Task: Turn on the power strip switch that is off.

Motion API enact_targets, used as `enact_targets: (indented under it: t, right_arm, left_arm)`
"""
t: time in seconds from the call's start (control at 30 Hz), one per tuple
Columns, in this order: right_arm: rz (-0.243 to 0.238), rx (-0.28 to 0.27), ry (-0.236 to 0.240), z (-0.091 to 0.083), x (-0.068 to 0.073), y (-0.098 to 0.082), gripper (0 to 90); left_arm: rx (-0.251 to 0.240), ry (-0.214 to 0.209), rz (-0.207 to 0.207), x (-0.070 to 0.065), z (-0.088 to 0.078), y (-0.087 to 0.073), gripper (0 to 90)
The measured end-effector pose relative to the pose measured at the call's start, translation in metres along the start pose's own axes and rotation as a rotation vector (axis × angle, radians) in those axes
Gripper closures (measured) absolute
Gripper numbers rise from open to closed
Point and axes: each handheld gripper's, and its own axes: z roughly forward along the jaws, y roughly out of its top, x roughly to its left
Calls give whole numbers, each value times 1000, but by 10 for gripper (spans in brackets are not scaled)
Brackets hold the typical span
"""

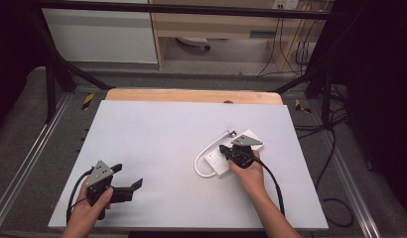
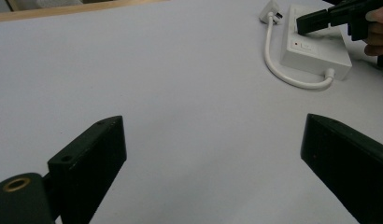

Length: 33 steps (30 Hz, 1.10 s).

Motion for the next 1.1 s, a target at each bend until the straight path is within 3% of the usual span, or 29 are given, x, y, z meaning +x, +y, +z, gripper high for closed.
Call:
enact_targets:
  t: [1.1]
  right_arm:
    - [-4, 8, 3, 1, -3, 3, 900]
  left_arm:
    - [-2, 5, -3, 1, 0, 0, 70]
